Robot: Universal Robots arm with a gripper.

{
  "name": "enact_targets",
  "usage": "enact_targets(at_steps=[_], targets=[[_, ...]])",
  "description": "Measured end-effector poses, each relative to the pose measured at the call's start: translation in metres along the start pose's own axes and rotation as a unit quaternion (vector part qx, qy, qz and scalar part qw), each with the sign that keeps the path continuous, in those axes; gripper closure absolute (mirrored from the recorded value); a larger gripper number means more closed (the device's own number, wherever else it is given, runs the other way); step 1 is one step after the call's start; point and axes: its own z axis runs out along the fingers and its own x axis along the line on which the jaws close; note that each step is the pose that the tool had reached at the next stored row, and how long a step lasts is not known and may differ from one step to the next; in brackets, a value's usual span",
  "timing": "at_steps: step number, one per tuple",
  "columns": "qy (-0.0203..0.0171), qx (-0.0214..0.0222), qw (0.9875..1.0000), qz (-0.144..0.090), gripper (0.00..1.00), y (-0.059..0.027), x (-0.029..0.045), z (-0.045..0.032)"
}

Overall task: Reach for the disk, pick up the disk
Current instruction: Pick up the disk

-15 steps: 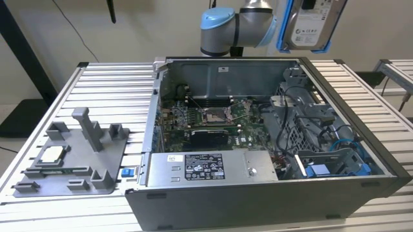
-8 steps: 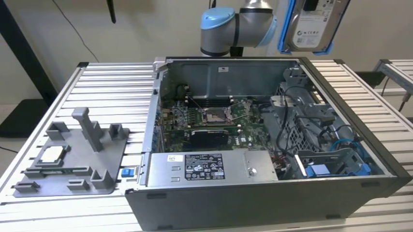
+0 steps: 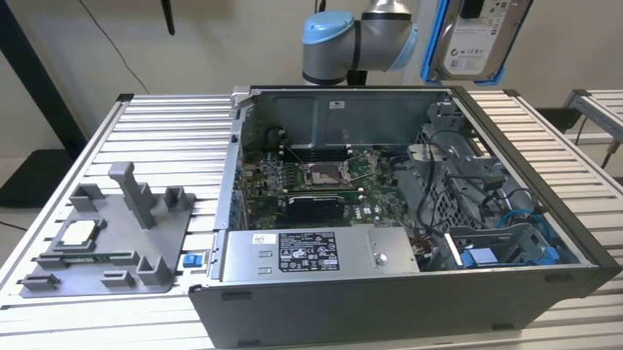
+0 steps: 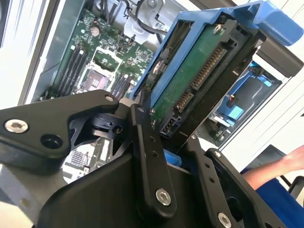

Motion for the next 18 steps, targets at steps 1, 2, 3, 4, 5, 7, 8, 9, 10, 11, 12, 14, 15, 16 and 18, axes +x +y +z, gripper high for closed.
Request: enact_targets(at_steps=[1,2,3,4,5,7,8,9,10,11,12,14,15,16,18], targets=[[0.0,0.0,1.0,0.0,1.0,0.0,0.0011,0.0],[0.0,0.0,1.0,0.0,1.0,0.0,0.0022,0.0001],[0.0,0.0,1.0,0.0,1.0,-0.0001,0.0033,0.0002],[0.0,0.0,1.0,0.0,1.0,-0.0001,0.0046,0.0002],[0.0,0.0,1.0,0.0,1.0,-0.0001,0.0057,0.0003],[0.0,0.0,1.0,0.0,1.0,-0.0002,0.0082,0.0004],[0.0,0.0,1.0,0.0,1.0,-0.0002,0.0095,0.0006],[0.0,0.0,1.0,0.0,1.0,-0.0002,0.011,0.0007],[0.0,0.0,1.0,0.0,1.0,-0.0002,0.0124,0.0008],[0.0,0.0,1.0,0.0,1.0,-0.0003,0.0139,0.0009],[0.0,0.0,1.0,0.0,1.0,-0.0003,0.0154,0.001],[0.0,0.0,1.0,0.0,1.0,-0.0003,0.0185,0.0013],[0.0,0.0,1.0,0.0,1.0,-0.0004,0.0202,0.0016],[0.0,0.0,1.0,0.0,1.0,-0.0004,0.0215,0.0018],[0.0,0.0,1.0,0.0,1.0,-0.0002,0.0244,0.0025]])
